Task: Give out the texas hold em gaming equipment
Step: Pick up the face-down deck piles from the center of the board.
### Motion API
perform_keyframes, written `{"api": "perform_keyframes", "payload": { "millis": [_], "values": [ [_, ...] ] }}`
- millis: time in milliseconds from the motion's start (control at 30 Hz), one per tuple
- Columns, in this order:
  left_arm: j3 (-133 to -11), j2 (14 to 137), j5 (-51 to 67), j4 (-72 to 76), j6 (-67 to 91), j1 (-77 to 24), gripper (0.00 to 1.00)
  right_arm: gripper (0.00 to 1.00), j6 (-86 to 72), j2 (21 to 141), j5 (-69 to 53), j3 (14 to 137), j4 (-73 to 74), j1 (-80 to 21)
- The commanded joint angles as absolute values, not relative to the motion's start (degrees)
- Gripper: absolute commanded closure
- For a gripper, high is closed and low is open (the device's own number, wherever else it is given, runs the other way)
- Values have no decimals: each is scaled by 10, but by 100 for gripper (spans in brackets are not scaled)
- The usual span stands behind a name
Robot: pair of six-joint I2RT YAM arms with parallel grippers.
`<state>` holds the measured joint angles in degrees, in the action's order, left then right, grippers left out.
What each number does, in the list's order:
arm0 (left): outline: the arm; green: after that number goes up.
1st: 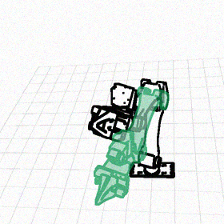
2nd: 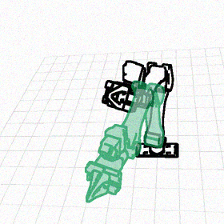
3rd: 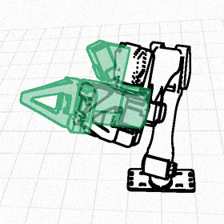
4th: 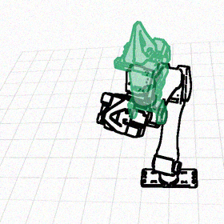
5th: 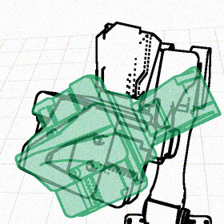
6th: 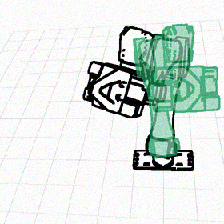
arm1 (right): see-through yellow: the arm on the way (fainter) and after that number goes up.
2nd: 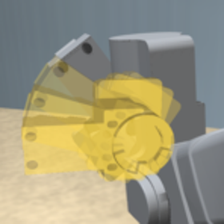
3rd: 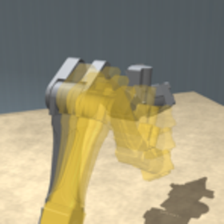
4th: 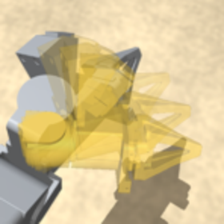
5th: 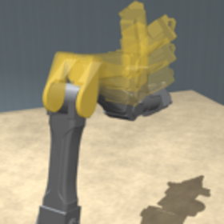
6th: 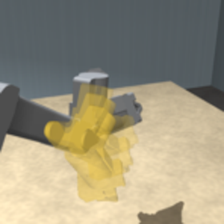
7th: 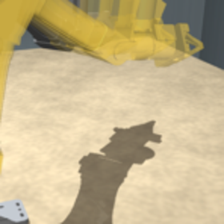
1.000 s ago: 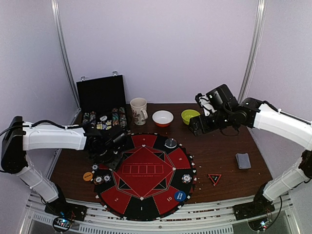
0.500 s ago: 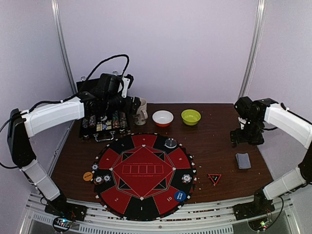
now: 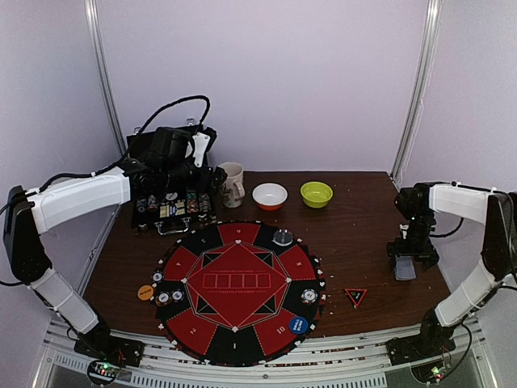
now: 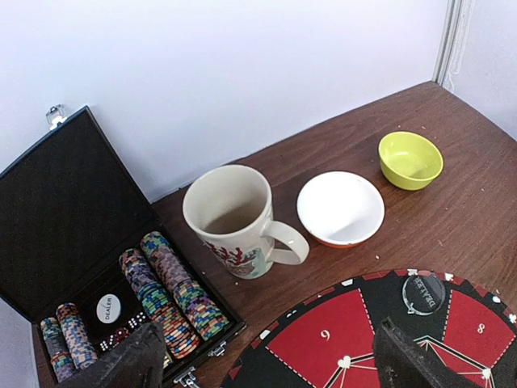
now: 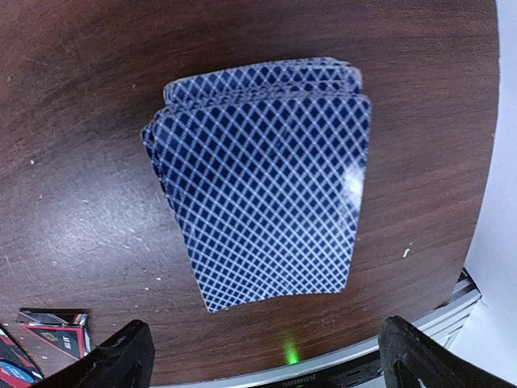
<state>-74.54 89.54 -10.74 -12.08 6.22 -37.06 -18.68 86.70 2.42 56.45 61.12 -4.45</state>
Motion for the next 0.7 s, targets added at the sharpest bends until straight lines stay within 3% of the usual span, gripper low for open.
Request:
{"api": "perform_keyframes", "payload": {
  "millis": [0,500,667],
  "values": [
    [-751,883,-113,-113,46,-367,8,0,-178,911,14,587,622,-37],
    [-750,870,-121,-119,29,-367,8,0,-165,1026,11,620,630,-16],
    [-748,867,-124,-120,26,-367,8,10,-155,1046,-2,626,628,-13]
  ]
}}
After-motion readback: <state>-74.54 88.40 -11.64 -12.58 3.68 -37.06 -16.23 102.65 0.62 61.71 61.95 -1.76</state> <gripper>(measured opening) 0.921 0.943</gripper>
